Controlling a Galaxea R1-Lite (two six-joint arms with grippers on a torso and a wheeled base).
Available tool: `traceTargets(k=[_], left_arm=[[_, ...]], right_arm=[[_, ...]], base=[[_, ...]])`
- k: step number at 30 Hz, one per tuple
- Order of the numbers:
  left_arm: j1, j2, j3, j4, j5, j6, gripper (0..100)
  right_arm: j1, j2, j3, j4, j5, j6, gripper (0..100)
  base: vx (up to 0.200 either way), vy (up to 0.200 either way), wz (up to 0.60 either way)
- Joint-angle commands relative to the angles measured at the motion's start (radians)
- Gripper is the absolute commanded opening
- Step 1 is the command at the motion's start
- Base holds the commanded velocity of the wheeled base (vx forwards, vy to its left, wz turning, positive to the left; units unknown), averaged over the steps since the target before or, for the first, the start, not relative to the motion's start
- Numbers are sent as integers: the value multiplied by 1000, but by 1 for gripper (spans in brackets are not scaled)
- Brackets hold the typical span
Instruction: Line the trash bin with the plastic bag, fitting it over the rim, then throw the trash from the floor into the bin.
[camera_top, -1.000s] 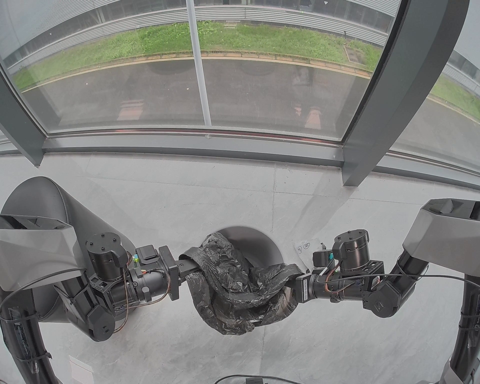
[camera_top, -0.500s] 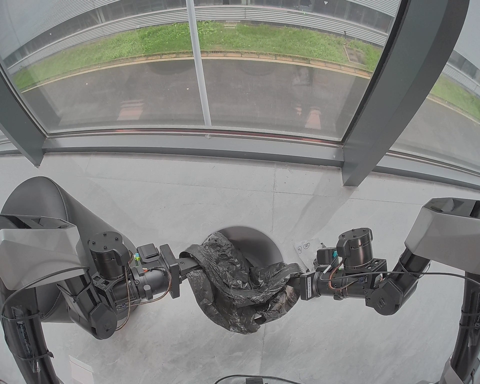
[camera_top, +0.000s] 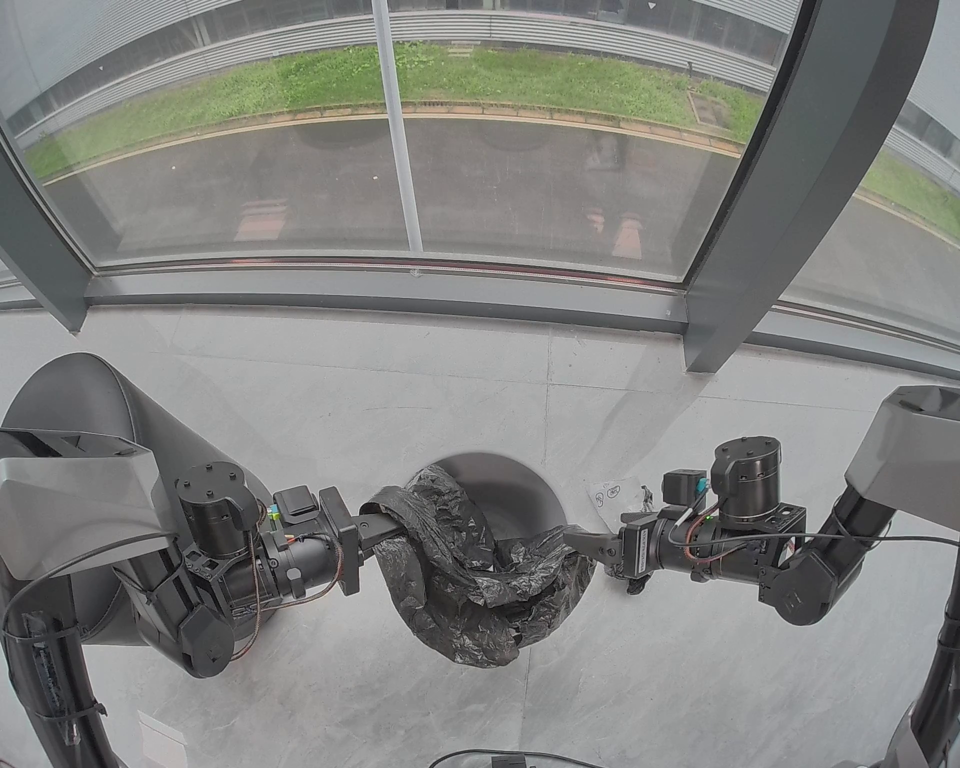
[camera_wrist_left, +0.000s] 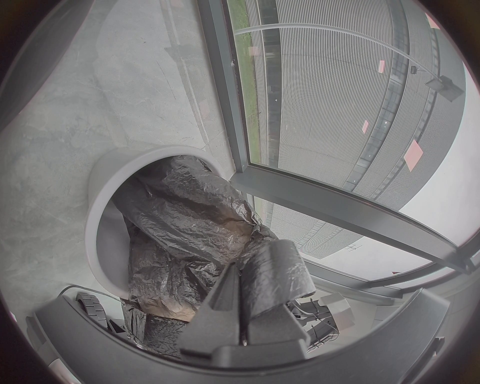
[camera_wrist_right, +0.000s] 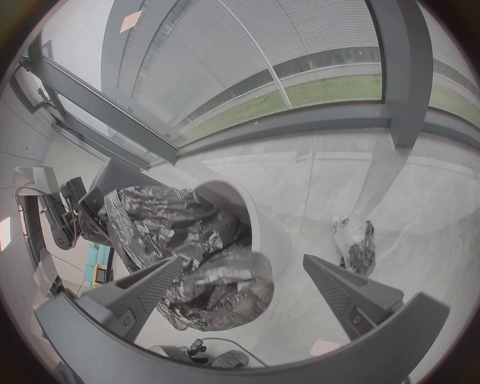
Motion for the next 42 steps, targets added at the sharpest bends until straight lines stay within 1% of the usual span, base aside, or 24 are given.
traceTargets(k=[1, 2, 6, 7, 8, 9, 10, 11, 12, 14, 15, 16, 17, 21, 24, 29, 37, 42], left_arm=[[0, -13, 1, -1, 0, 0, 0], [0, -16, 1, -1, 0, 0, 0], [0, -21, 2, -1, 0, 0, 0], [0, -21, 1, -1, 0, 0, 0], [0, -21, 1, -1, 0, 0, 0], [0, -21, 1, -1, 0, 0, 0], [0, -23, 1, -1, 0, 0, 0], [0, -23, 1, -1, 0, 0, 0], [0, -23, 1, -1, 0, 0, 0], [0, -23, 1, -1, 0, 0, 0], [0, -24, 2, -1, 2, 0, 0], [0, -24, 1, -1, 0, 0, 0], [0, -29, 4, -1, 2, -2, 0], [0, -36, 5, -1, 2, 0, 0], [0, -38, 5, -1, 2, 0, 0], [0, -38, 5, -1, 2, 0, 0], [0, -38, 7, -1, 2, 0, 0], [-9, -59, 19, -1, 2, -2, 0]], right_arm=[[4, -113, 3, 8, -3, -4, 100], [15, -133, -2, 10, -10, -7, 100], [99, -175, -26, 13, -78, -17, 100], [132, -175, -32, 15, -118, -42, 100], [147, -170, -36, 15, -134, -59, 100], [193, -163, -39, 18, -187, -120, 100], [201, -159, -39, 18, -196, -131, 100], [245, -133, -42, 16, -245, -183, 100], [271, -117, -43, 15, -273, -209, 100], [299, -103, -46, 16, -292, -235, 100], [328, -80, -60, 16, -314, -264, 100], [331, -77, -62, 16, -315, -267, 100], [354, -43, -75, 15, -342, -286, 100], [397, -3, -83, 13, -397, -309, 100], [411, 6, -78, 15, -406, -317, 100], [409, 22, -74, 15, -408, -323, 100], [385, 75, -101, 13, -414, -324, 100], [369, 127, -148, 8, -467, -333, 100]], base=[[0, 0, 0], [0, 0, 0], [0, 0, 0], [0, 0, 0], [0, 0, 0], [0, 0, 0], [0, 0, 0], [0, 0, 0], [0, 0, 0], [0, 0, 0], [0, 0, 0], [0, 0, 0], [0, 0, 0], [0, 0, 0], [0, 0, 0], [0, 0, 0], [0, 0, 0], [0, 0, 0]])
